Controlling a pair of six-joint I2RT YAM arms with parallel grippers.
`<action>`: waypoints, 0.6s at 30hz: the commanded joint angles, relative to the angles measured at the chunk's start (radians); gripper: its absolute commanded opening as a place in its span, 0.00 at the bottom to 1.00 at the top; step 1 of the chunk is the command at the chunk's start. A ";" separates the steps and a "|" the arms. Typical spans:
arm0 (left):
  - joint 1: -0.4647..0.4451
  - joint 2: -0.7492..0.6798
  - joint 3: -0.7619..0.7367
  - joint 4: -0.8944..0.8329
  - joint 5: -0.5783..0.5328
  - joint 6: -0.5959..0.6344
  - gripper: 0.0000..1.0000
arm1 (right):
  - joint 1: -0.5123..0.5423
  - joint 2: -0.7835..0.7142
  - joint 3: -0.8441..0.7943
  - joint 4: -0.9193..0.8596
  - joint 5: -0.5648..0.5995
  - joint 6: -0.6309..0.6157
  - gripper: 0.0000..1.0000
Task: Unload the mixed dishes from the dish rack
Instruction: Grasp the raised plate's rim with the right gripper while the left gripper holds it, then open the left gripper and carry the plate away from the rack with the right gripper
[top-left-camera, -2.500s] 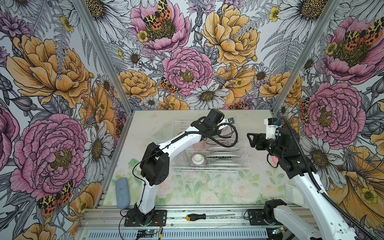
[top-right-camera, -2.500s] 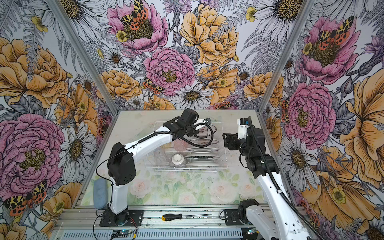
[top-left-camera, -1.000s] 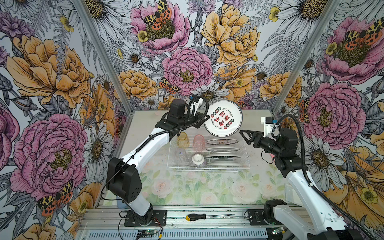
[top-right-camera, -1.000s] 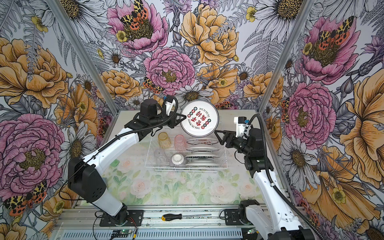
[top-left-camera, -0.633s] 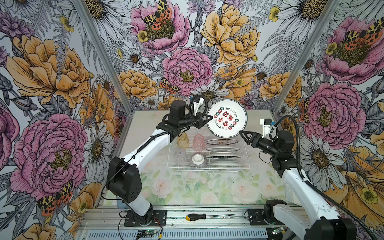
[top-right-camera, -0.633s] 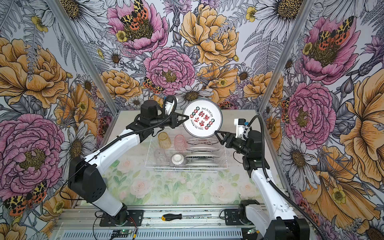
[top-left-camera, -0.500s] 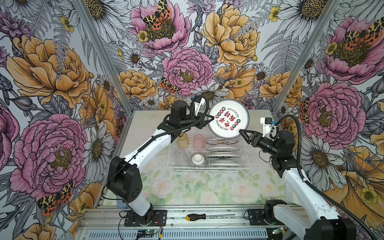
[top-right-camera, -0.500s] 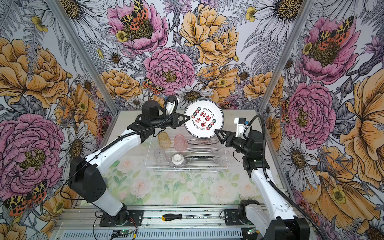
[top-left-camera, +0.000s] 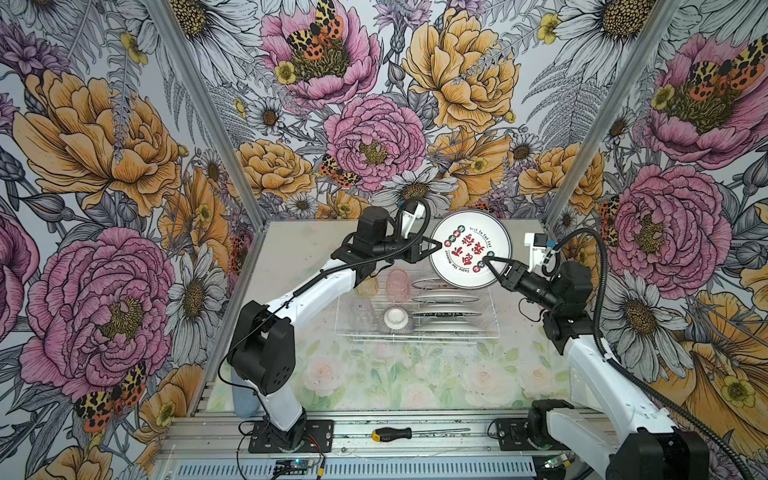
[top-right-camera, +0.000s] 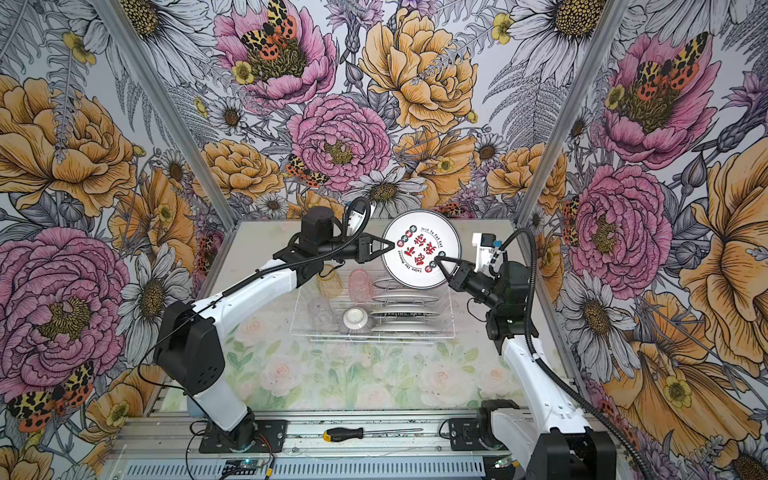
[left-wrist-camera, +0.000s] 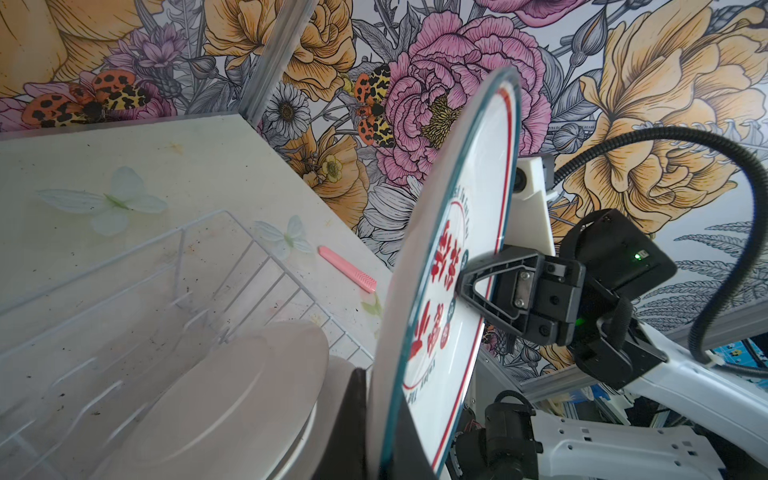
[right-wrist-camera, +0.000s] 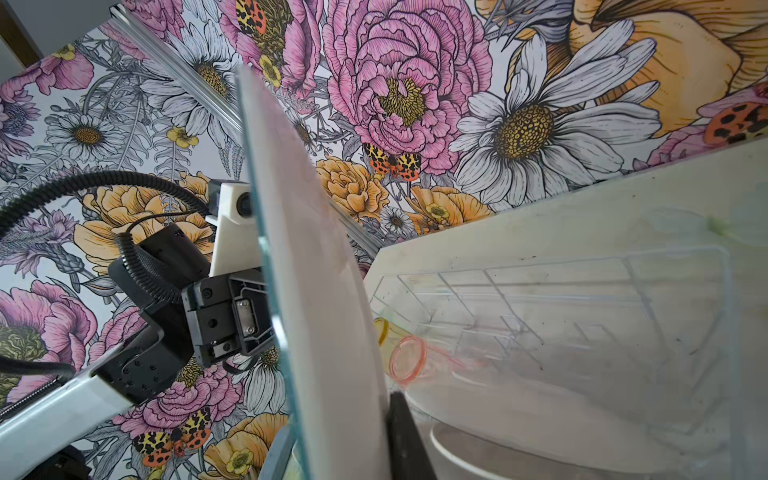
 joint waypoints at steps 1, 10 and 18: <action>-0.004 -0.006 0.023 0.066 0.019 0.012 0.06 | -0.005 -0.012 0.003 0.039 -0.020 0.032 0.00; -0.004 -0.037 -0.024 0.060 -0.031 0.032 0.36 | -0.049 -0.029 0.013 0.031 0.009 0.051 0.00; 0.000 -0.216 -0.157 -0.133 -0.358 0.203 0.47 | -0.305 -0.041 0.060 -0.113 0.086 0.023 0.00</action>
